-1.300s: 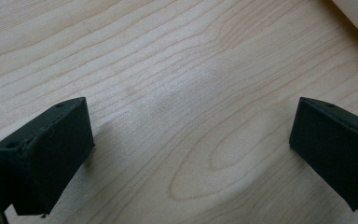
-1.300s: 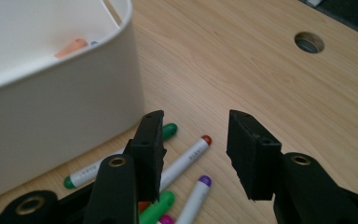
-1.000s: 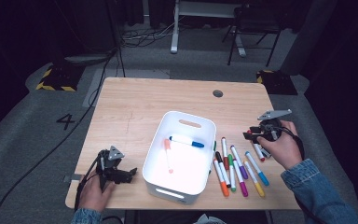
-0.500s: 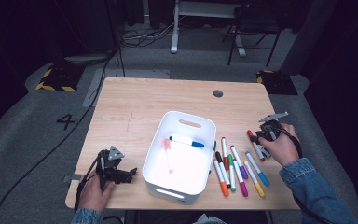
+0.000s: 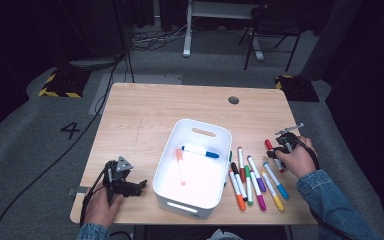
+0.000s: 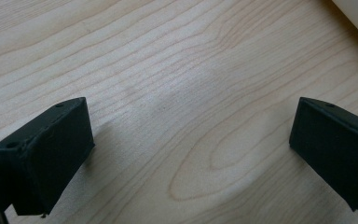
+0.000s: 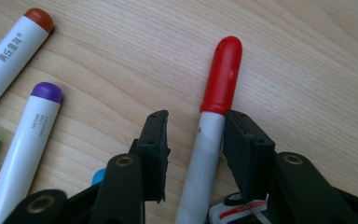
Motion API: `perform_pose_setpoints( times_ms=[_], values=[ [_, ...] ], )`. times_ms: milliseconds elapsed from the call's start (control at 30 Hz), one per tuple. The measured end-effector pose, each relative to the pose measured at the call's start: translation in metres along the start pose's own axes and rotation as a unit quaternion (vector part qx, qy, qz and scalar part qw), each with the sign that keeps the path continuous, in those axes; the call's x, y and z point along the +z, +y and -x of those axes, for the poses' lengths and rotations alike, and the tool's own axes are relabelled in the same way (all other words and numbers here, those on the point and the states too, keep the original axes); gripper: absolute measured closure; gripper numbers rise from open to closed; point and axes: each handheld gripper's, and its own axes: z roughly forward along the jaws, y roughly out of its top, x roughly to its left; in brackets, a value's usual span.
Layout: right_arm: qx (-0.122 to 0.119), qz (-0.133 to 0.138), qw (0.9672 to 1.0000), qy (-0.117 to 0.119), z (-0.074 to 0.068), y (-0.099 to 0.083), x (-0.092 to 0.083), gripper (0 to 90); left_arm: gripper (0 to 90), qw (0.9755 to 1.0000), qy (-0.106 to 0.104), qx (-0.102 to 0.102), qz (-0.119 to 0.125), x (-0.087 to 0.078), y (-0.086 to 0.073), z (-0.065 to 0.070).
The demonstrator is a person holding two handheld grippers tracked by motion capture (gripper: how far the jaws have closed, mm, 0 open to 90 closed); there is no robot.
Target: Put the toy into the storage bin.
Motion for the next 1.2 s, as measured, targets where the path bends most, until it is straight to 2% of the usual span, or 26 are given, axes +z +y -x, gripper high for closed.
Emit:
perform_pose_setpoints(
  times_ms=[100,200,333,500,667,900,933,1200],
  values=[
    [0.01,-0.014,0.9998,0.003,-0.003,0.0,0.004,70.3,0.0,1.0,0.0,0.0,0.0,0.0,0.0,0.0],
    [0.018,-0.015,0.9997,0.004,-0.006,0.001,0.004,76.1,0.0,1.0,0.0,0.0,0.0,0.0,0.0,0.0],
    [0.016,-0.01,0.9998,-0.007,-0.011,0.002,0.005,77.0,0.0,1.0,0.0,0.0,0.0,0.0,0.0,0.0],
    [0.018,0.002,0.9998,0.001,-0.012,0.002,0.002,77.0,0.0,1.0,0.0,0.0,0.0,0.0,0.0,0.0],
    [0.012,0.025,0.9995,0.016,-0.015,0.008,-0.014,77.1,0.0,1.0,0.0,0.001,0.0,0.0,0.0,0.0],
    [-0.013,0.057,0.9976,0.038,-0.03,0.019,-0.044,77.0,0.0,1.0,0.0,0.0,0.0,0.0,0.0,0.0],
    [-0.024,0.066,0.9966,0.042,-0.032,0.021,-0.048,77.0,0.0,1.0,0.0,0.0,0.0,0.0,0.0,0.0],
    [-0.062,0.093,0.9917,0.063,-0.053,0.035,-0.079,77.0,0.0,1.0,0.0,0.0,0.0,0.0,0.0,0.0]
  ],
)
